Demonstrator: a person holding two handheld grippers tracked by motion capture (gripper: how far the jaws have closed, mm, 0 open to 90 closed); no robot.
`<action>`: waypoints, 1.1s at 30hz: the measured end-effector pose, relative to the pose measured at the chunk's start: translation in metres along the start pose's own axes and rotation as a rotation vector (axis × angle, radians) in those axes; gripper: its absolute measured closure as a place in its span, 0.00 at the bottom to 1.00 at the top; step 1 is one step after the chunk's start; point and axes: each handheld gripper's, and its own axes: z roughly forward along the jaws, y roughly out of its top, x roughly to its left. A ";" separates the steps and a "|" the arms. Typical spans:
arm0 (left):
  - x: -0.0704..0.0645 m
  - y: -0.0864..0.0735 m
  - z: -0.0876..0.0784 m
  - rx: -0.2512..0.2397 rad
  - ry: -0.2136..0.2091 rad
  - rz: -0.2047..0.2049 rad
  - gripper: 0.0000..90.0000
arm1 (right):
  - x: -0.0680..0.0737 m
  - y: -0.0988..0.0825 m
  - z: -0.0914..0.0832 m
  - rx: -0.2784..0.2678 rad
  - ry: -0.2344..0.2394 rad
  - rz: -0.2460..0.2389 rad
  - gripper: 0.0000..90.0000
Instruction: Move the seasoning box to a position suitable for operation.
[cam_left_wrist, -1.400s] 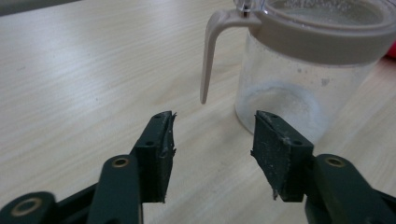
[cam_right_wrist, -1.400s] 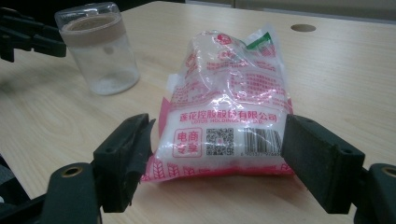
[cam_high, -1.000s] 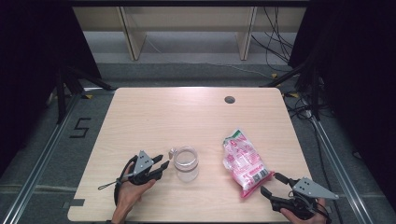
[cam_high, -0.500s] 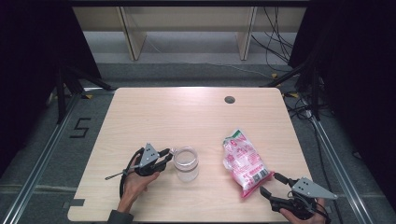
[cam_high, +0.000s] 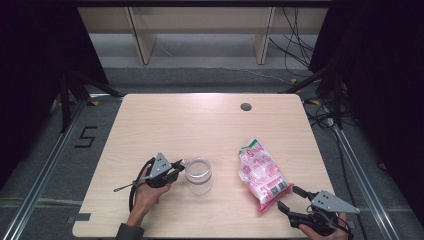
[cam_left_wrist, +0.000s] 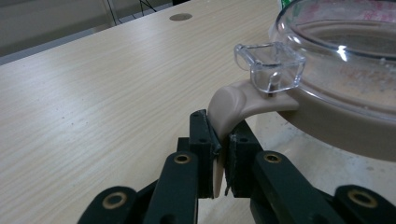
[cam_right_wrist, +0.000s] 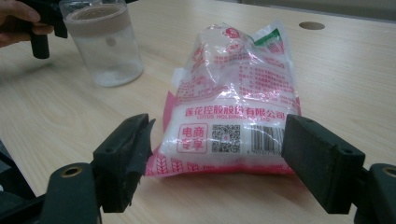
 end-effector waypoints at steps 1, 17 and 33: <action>0.000 0.000 -0.002 0.005 -0.002 -0.011 0.91 | -0.001 0.000 0.000 -0.012 -0.005 -0.014 0.28; 0.006 -0.014 -0.036 0.020 -0.007 -0.025 0.87 | 0.003 0.000 0.000 0.015 0.008 -0.003 0.28; 0.003 -0.010 -0.053 0.007 -0.159 0.076 0.74 | 0.000 0.000 0.003 0.012 0.008 -0.048 0.27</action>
